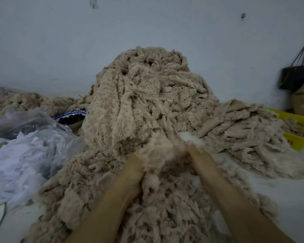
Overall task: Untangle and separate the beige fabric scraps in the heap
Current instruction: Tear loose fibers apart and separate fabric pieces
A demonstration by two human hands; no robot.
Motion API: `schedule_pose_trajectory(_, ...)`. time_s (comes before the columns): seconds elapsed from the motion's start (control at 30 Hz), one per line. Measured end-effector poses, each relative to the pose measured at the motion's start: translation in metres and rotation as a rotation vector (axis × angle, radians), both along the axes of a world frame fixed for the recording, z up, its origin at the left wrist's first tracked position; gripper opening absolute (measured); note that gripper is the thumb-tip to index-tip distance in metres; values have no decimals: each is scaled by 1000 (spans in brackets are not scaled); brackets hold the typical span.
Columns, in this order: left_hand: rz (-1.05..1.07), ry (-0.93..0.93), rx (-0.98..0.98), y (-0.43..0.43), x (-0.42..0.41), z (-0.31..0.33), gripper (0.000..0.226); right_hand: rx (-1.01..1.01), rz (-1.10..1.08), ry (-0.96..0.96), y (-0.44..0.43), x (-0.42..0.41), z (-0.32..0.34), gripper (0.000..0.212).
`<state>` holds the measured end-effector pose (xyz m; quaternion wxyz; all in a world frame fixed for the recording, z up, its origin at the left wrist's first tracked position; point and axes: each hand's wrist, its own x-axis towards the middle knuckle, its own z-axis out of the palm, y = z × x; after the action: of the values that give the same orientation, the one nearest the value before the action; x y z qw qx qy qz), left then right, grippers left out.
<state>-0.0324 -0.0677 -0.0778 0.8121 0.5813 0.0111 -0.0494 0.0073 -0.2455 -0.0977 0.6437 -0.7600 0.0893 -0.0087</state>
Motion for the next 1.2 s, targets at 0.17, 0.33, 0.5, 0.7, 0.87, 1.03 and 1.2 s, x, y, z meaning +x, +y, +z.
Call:
schedule_pose_trajectory(0.17,426,-139,525,1,10,-14,40,-57,142,-242,21,-14,5,40)
schedule_pose_trajectory(0.33,390,-393,884,-4,8,-13,8,-93,303,-274,29,-20,4,62)
schedule_pose_trajectory(0.5,390,-161,501,-5,8,-13,48,-153,359,-188,25,-11,-6,40)
schedule_pose_trajectory(0.7,428,-31,178,-2,9,-8,37,39,249,-92,18,-8,-8,35)
schedule_pose_trajectory(0.87,389,-55,86,-6,5,-1,34,-67,215,-136,24,-8,-6,32)
schedule_pose_trajectory(1.03,361,-48,-73,-3,3,6,21,-85,-155,-193,-2,7,-1,32)
schedule_pose_trajectory(1.2,299,-5,-150,-8,8,5,19,-168,-14,-333,9,-1,-1,9)
